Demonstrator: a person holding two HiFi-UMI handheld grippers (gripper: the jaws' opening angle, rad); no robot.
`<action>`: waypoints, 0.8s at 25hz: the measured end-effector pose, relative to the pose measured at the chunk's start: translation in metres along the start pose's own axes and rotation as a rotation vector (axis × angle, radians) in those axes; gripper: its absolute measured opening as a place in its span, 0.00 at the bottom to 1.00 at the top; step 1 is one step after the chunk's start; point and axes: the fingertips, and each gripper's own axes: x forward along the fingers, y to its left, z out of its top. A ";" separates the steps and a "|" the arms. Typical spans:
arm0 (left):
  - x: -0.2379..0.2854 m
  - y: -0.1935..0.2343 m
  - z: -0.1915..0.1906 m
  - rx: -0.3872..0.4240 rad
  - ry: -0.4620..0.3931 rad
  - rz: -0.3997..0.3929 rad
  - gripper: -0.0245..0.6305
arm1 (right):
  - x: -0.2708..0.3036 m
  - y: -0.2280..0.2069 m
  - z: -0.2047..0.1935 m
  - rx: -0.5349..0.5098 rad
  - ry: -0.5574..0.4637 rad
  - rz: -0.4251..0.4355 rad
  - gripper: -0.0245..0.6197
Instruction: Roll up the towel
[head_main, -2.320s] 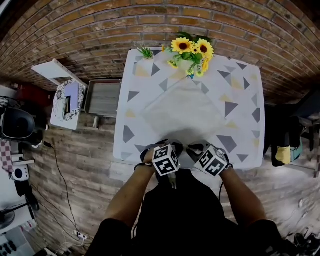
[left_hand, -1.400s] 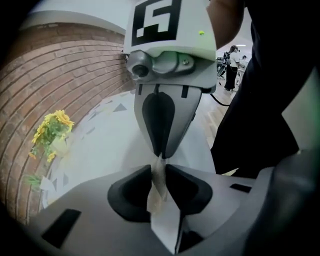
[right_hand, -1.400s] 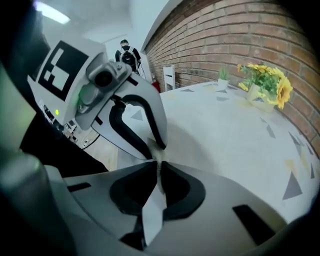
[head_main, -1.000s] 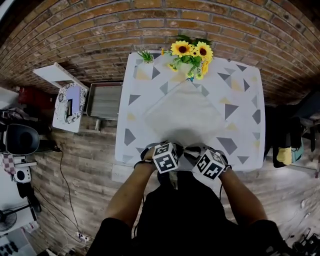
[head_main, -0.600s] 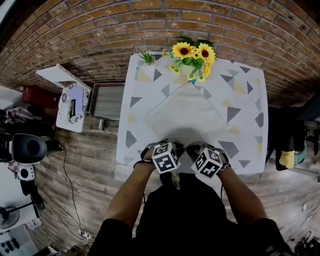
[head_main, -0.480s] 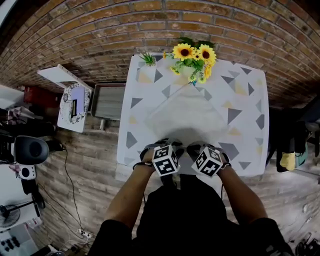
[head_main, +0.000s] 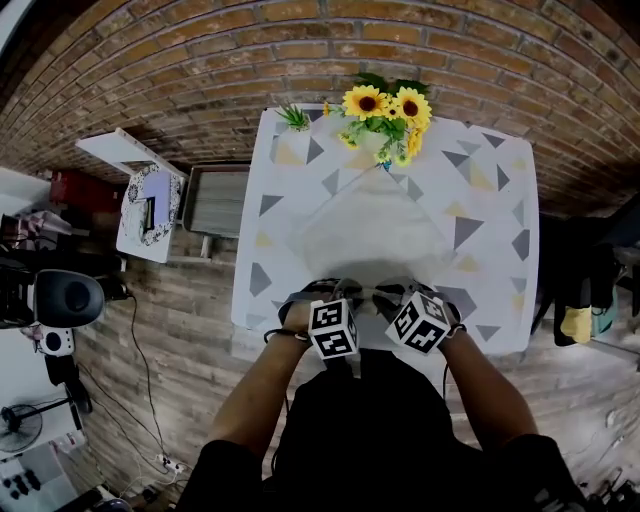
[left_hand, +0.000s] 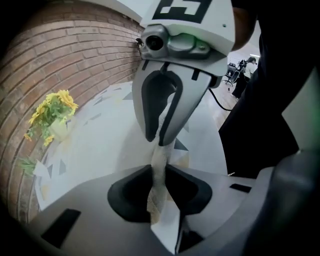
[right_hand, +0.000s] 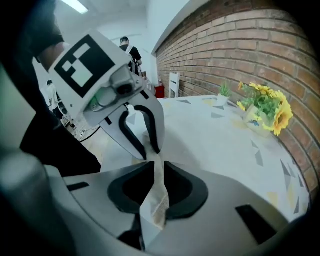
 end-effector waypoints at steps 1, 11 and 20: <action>-0.001 0.002 0.000 -0.011 -0.003 -0.006 0.18 | -0.002 0.003 0.001 -0.018 -0.001 0.007 0.16; -0.011 0.016 0.005 -0.027 0.004 0.011 0.26 | 0.009 -0.008 -0.011 -0.066 0.072 -0.028 0.16; 0.002 0.023 0.011 0.064 0.076 0.074 0.30 | -0.001 -0.040 -0.001 -0.035 0.035 -0.076 0.14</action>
